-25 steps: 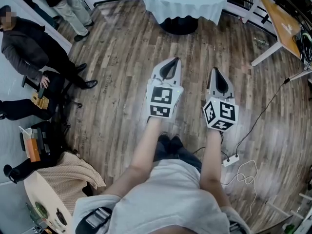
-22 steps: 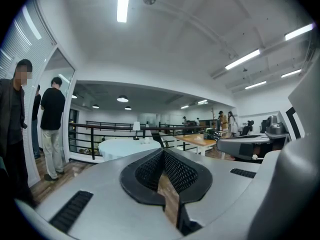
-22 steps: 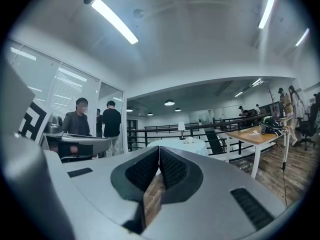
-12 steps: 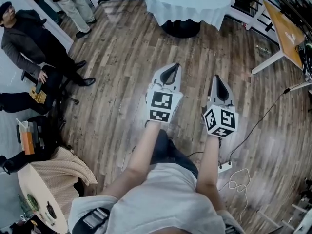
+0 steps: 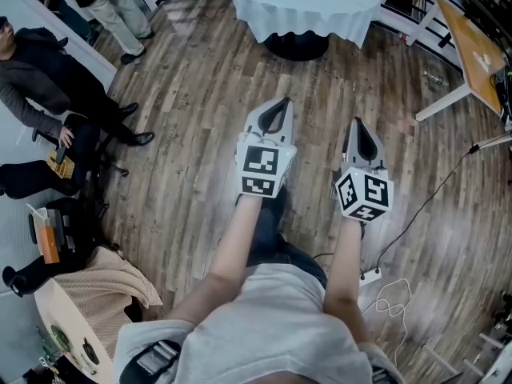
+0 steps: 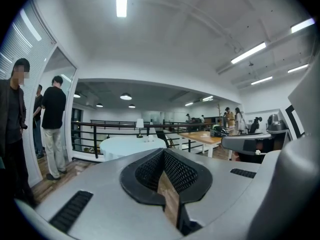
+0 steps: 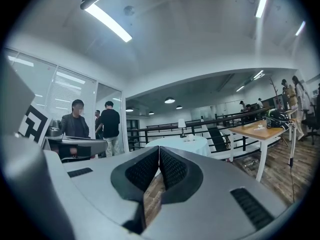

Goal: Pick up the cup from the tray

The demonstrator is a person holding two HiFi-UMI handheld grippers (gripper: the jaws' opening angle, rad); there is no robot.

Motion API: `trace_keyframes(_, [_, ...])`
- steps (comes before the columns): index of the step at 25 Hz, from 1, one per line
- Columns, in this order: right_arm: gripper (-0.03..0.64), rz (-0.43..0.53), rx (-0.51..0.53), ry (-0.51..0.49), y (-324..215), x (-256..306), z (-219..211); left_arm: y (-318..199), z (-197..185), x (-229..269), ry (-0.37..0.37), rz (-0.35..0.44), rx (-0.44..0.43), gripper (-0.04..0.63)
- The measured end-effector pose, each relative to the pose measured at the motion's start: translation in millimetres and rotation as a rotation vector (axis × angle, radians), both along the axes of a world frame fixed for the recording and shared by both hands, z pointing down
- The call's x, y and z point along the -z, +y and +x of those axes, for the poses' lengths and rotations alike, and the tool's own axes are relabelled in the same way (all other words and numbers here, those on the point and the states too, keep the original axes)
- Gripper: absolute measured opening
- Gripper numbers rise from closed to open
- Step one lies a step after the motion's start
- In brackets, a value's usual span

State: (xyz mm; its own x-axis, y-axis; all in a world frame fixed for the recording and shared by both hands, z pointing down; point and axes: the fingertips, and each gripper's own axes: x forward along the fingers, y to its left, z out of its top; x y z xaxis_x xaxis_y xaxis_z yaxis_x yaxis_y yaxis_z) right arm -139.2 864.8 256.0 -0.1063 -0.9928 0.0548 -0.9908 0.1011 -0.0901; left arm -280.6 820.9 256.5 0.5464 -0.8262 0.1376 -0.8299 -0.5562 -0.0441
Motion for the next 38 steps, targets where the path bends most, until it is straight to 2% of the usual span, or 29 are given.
trace_keyframes(7, [0.008,-0.001,-0.035,-0.004,-82.3,2.5,17.0,-87.0,12.6,5.3,0.014,0.010,-0.020,0.006])
trace_keyframes(16, [0.008,0.014,-0.046,-0.003,-215.5,21.2,15.4,-220.5,15.9,24.0,0.019,0.028,-0.045,0.006])
trace_keyframes(24, [0.008,-0.006,-0.050,-0.006,-282.4,15.7,23.3,-293.9,28.8,16.6,0.027,0.005,-0.060,0.006])
trace_keyframes(33, [0.008,-0.026,-0.053,-0.035,-357.2,-0.7,67.4,-367.7,65.7,-2.7,0.015,-0.021,-0.051,0.006])
trace_keyframes(38, [0.008,-0.017,-0.018,-0.053,-424.9,-2.9,95.4,-427.1,90.5,-6.4,0.000,-0.017,-0.017,0.006])
